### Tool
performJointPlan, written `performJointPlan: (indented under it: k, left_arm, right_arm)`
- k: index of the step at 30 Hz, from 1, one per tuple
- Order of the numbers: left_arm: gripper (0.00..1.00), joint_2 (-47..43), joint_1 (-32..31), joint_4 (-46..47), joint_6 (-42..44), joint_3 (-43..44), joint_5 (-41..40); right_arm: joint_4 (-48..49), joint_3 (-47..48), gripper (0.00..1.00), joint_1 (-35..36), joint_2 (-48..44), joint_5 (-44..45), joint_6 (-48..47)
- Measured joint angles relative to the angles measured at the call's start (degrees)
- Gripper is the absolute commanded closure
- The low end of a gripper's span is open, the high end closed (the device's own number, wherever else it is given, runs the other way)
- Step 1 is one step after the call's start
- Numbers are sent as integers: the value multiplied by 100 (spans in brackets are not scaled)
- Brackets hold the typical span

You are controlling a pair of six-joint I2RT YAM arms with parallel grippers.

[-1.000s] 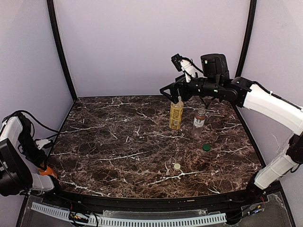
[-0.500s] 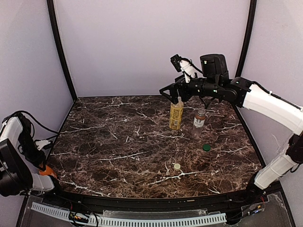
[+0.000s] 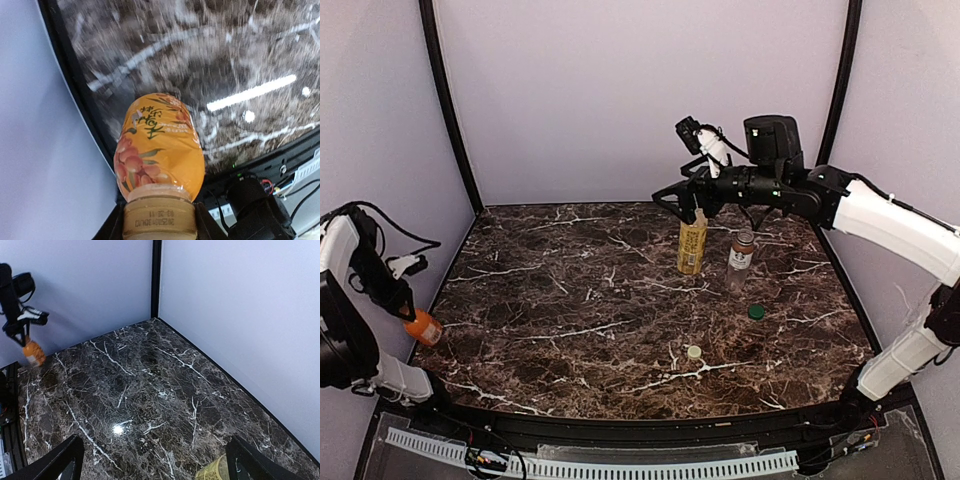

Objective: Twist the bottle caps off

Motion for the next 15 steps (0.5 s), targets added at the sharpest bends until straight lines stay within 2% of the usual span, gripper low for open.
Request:
performJointPlan:
  k: [3, 5, 9, 15]
  left_arm:
    - [99, 345, -619, 131, -330, 1246, 321]
    - [99, 496, -1412, 221, -647, 2070, 468]
    - [99, 968, -3497, 313, -1373, 3744, 730]
    - [99, 1880, -5584, 332, -1797, 5191, 874]
  right_arm:
    - [232, -168, 3, 61, -57, -345, -160]
    - [369, -264, 3, 173, -72, -533, -306]
    - [599, -321, 2, 570, -26, -820, -717]
    - [883, 7, 1, 1088, 625, -1104, -1113]
